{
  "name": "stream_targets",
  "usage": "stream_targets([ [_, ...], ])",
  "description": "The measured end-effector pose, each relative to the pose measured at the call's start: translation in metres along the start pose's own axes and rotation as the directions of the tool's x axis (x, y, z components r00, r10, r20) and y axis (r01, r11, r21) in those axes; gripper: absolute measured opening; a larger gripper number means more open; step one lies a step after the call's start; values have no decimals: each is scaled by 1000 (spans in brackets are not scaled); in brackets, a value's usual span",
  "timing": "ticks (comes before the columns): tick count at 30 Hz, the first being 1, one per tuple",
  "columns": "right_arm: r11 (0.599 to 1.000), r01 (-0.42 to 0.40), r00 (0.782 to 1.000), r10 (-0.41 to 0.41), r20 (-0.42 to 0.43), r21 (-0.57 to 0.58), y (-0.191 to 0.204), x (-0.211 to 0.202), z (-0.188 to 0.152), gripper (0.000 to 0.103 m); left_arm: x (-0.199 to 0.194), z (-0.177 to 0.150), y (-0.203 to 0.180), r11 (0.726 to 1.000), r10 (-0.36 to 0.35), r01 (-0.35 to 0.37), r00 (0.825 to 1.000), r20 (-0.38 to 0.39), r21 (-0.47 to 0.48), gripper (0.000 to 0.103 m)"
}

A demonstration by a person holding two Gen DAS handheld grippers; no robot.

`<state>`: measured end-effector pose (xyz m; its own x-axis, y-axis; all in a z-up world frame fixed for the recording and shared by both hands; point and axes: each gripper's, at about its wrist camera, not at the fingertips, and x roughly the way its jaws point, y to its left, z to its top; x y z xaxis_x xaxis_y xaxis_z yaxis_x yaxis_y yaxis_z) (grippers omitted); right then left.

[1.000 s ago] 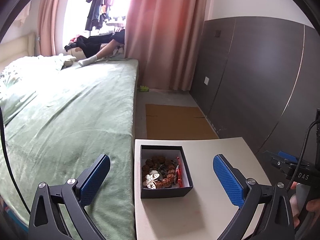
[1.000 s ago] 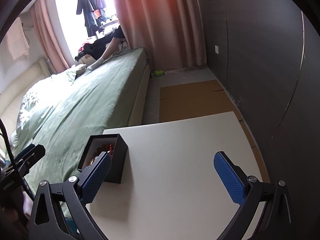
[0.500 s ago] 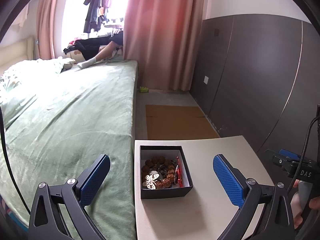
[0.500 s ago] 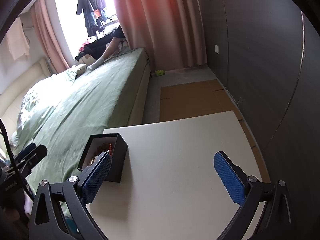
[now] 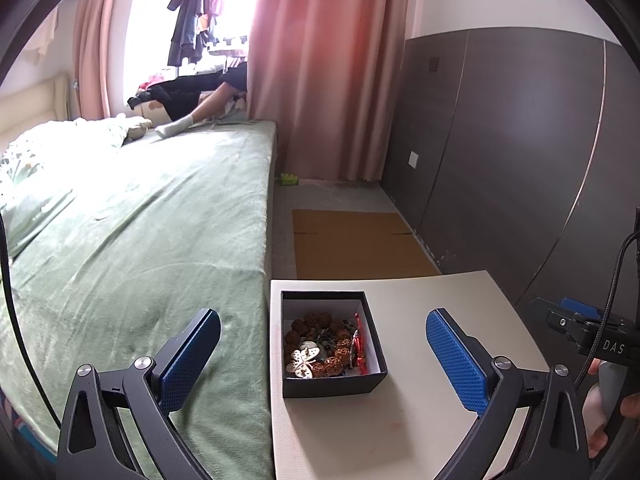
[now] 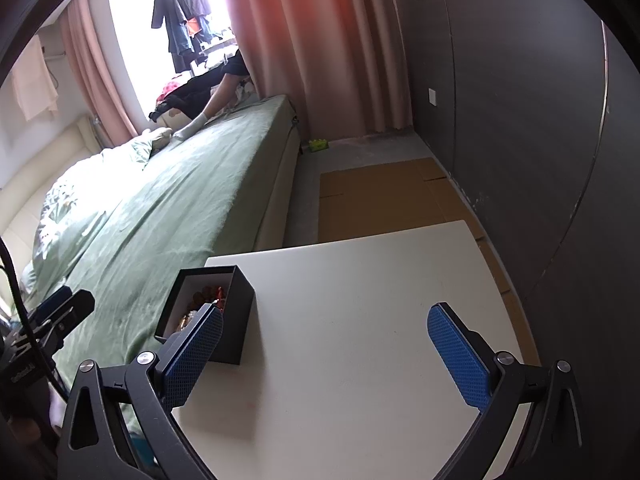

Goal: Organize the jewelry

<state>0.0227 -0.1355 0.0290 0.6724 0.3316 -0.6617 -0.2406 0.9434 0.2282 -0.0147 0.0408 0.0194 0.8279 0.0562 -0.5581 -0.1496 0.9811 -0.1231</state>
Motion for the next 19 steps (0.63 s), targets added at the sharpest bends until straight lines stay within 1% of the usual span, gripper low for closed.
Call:
stream_targets([
  [7, 1000, 2, 1000, -2, -5, 2, 0, 1, -1, 103, -1, -1, 1, 1000, 4, -4, 1000, 0, 0, 103],
  [10, 1000, 2, 1000, -2, -5, 1, 0, 2, -1, 103, -1, 1, 2, 1000, 21, -21, 1000, 1, 1, 102],
  [19, 1000, 4, 1000, -4, -11, 0, -2, 6, -3, 103, 1, 1, 7, 1000, 16, -16, 1000, -9, 14, 102],
])
